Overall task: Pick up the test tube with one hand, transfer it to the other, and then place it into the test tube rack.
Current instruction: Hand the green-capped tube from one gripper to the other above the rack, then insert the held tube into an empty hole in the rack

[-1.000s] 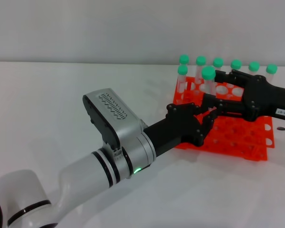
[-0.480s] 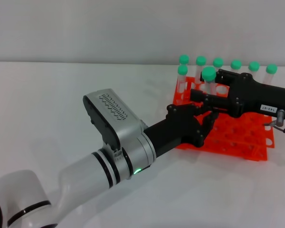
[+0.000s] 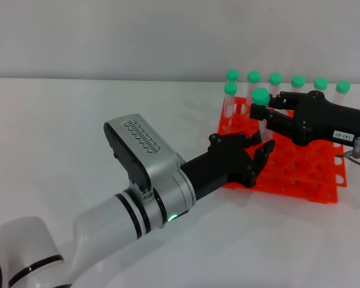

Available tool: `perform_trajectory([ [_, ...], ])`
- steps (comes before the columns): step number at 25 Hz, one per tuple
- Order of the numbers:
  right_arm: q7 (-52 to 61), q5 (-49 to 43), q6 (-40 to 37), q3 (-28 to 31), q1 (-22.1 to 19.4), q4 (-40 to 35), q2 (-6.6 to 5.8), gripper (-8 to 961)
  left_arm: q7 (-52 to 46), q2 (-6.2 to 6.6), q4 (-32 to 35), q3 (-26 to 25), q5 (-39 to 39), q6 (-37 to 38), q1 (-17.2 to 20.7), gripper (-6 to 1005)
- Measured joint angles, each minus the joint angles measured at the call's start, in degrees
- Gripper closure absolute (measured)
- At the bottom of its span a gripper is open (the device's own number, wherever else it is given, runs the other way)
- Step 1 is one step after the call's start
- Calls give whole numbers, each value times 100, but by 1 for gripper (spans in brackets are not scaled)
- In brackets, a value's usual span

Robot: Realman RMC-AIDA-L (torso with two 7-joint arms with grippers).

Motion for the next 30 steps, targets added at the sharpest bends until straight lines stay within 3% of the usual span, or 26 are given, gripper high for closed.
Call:
perform_trajectory([
  [3, 1, 4, 2, 6, 0, -1, 5, 642, 0, -6, 1, 0, -1, -9, 2, 815],
  [15, 19, 36, -65, 347, -153, -3, 92, 694, -3, -8, 9, -49, -27, -9, 97, 816],
  [23, -83, 46, -257, 1008, -425, -82, 244, 727, 36, -8, 2, -308, -56, 27, 286, 819],
  [30, -260, 56, -191, 1244, -453, -116, 371, 743, 43, -4, 21, -528, -57, 187, 673, 687],
])
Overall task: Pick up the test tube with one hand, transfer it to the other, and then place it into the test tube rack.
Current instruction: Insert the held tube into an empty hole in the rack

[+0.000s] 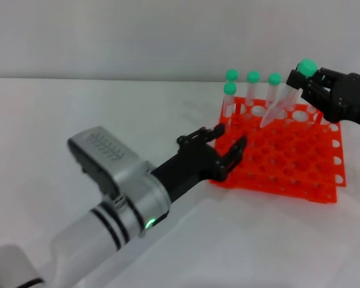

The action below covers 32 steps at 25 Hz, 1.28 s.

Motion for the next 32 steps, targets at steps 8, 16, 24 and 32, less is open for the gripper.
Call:
perform_trajectory([
  [8, -424, 357, 555, -147, 358, 183, 104, 733, 31, 32, -125, -417, -1, 960, 1147, 375],
  [16, -1299, 1613, 1695, -1354, 693, 494, 109, 724, 42, 42, -538, -763, -7, 1656, 1746, 207],
  [24, -2011, 2893, 2710, -2620, 892, 501, 109, 714, 44, 57, -617, -907, -23, 1646, 1847, 212],
  [32, -2060, 3122, 3129, -2934, 930, 525, 109, 704, 44, 58, -619, -905, -25, 1642, 1837, 212],
])
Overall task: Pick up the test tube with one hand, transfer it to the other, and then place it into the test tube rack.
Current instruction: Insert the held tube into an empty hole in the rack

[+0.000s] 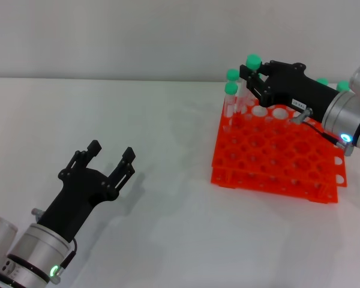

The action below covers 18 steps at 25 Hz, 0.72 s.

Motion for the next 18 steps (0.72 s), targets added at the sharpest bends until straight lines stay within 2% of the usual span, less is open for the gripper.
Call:
perform_trajectory([
  [9, -181, 259, 257, -5, 182, 362, 0, 693, 0, 0, -11, 7, 1, -8, -48, 213],
  [18, -244, 348, 300, -44, 192, 404, 0, 682, -4, 0, -54, 9, 1, -18, -41, 213],
])
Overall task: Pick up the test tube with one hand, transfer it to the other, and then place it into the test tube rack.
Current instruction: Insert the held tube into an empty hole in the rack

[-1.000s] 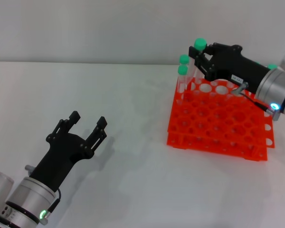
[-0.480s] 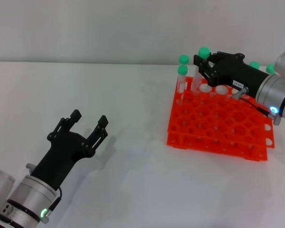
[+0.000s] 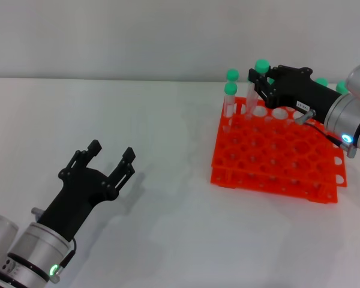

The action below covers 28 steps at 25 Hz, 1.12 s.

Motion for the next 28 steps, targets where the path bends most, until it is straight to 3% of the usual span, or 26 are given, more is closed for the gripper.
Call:
perform_trajectory([
  [28, 5, 117, 659, -490, 151, 71, 0, 649, 3, 0, -133, -18, -53, -221, -198, 213],
])
